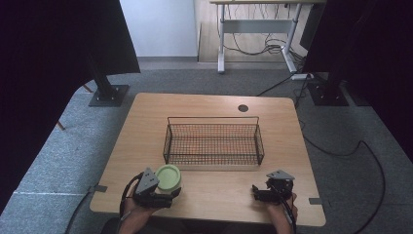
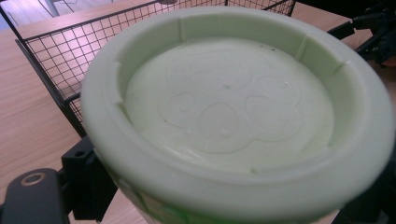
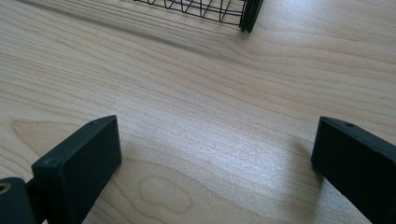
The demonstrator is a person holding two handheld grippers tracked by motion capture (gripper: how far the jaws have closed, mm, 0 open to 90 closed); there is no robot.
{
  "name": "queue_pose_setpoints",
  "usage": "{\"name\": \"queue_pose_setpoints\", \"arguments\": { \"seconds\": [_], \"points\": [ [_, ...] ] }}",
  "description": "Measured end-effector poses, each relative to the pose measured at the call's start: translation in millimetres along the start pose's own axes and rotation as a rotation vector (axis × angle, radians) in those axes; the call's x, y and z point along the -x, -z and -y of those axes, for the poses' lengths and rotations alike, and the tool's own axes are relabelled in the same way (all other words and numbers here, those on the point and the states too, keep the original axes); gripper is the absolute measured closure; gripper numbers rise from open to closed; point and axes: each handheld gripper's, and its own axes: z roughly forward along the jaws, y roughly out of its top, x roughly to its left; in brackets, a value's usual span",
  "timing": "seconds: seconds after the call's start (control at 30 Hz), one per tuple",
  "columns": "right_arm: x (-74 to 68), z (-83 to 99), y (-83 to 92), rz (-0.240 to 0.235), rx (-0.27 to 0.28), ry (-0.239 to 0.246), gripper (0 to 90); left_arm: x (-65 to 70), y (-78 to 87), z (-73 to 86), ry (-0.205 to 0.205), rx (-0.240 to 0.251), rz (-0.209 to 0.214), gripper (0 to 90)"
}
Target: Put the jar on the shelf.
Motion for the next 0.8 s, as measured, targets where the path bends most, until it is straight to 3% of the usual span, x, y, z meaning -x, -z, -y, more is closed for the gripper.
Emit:
{"name": "queue_pose_setpoints", "arguments": {
  "seconds": [0.8],
  "points": [
    [-0.2, 0.0, 0.0, -0.003, -0.001, 0.003, 1.2, -1.3, -8.3, -23.7, -0.01, 0.013, -0.015, 11.9]
  ]
}}
